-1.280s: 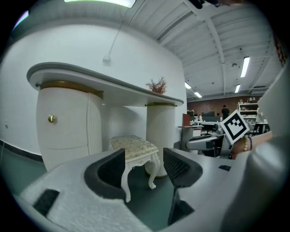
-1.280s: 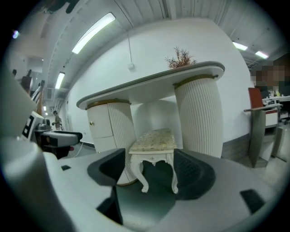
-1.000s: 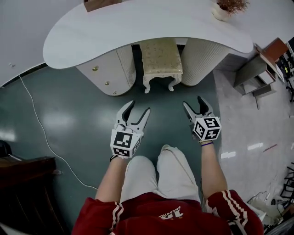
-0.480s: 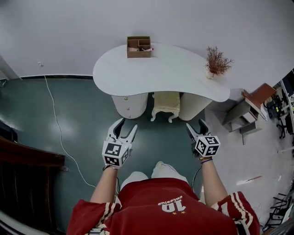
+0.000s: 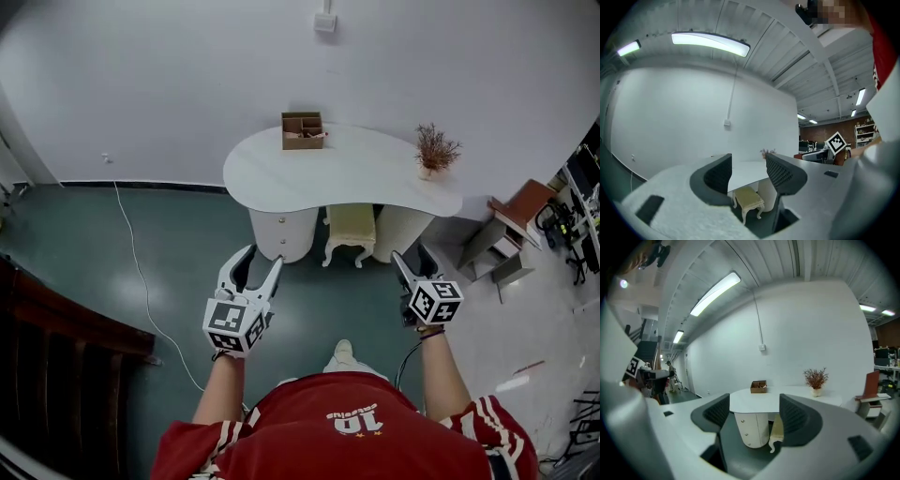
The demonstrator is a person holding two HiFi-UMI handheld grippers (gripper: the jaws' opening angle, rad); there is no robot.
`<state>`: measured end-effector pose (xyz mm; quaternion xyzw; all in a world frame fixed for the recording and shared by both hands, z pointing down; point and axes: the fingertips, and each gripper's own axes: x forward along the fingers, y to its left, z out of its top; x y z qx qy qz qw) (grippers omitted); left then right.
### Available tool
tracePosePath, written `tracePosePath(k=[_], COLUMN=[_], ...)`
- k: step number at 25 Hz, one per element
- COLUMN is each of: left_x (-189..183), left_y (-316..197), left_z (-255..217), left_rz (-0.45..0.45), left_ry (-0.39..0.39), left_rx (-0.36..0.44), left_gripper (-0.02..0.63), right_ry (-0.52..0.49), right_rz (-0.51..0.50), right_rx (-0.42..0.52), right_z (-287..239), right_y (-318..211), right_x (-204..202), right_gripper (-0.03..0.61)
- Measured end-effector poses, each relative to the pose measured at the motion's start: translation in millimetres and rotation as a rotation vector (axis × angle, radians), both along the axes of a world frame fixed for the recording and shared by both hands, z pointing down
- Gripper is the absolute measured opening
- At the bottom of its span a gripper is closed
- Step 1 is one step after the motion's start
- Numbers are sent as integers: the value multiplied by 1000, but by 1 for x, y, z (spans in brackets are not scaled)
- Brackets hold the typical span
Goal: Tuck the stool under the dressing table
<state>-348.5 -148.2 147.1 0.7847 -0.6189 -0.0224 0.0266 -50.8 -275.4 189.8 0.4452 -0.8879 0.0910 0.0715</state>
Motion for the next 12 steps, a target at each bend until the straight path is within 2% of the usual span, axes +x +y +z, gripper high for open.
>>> tracePosePath(k=[5, 12], left_x=[12, 46], left_y=[45, 75], left_z=[-23, -53], left_rz=[24, 8], left_ry=[6, 22], left_rx=[28, 79], left_gripper=[218, 209], right_ry=[-12, -49], right_rz=[-10, -34], right_rx=[32, 101], right_z=[-31, -79], right_y=[58, 87], right_x=[4, 40], right_gripper=[319, 319])
